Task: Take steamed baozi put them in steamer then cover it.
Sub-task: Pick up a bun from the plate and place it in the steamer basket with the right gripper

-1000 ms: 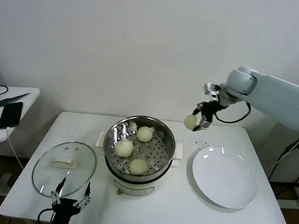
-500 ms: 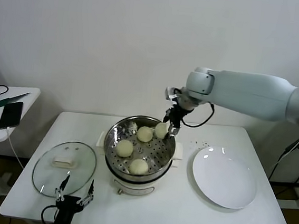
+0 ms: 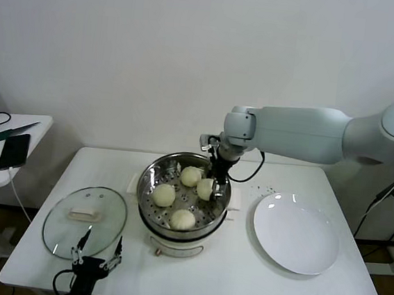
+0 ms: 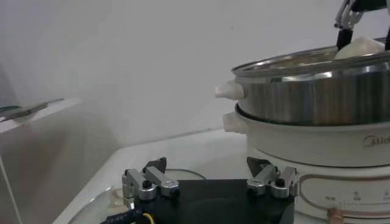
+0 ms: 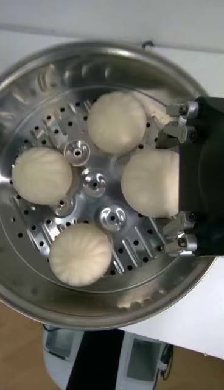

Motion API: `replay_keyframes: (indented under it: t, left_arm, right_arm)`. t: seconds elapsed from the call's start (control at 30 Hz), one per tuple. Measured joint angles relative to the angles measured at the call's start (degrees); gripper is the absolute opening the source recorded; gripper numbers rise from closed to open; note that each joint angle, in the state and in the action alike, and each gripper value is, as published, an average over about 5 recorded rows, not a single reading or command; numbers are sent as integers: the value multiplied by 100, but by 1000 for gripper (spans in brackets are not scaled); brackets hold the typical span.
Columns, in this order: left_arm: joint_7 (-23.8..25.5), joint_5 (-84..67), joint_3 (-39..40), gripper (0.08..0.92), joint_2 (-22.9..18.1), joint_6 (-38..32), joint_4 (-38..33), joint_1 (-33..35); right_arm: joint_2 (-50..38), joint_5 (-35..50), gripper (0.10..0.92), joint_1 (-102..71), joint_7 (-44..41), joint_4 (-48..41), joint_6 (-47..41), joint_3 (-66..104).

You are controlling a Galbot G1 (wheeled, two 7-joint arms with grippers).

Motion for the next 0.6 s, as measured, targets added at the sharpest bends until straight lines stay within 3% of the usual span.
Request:
replay_keyframes:
  t: [0.2,0.37,0.6]
  left_arm:
    - [0,-3,18,823,1,0,28,-16]
    - [2,-3,31,823,0,-1,41,-16]
    - [2,-3,28,823,0,-1,35,-8]
  right_arm:
    - [48,-75,733,-97,39,21,-15,-43]
    - [81,-141,808,-124,44,6,-22,-43]
    - [77,-255,823,-93,-83,-47,69,23]
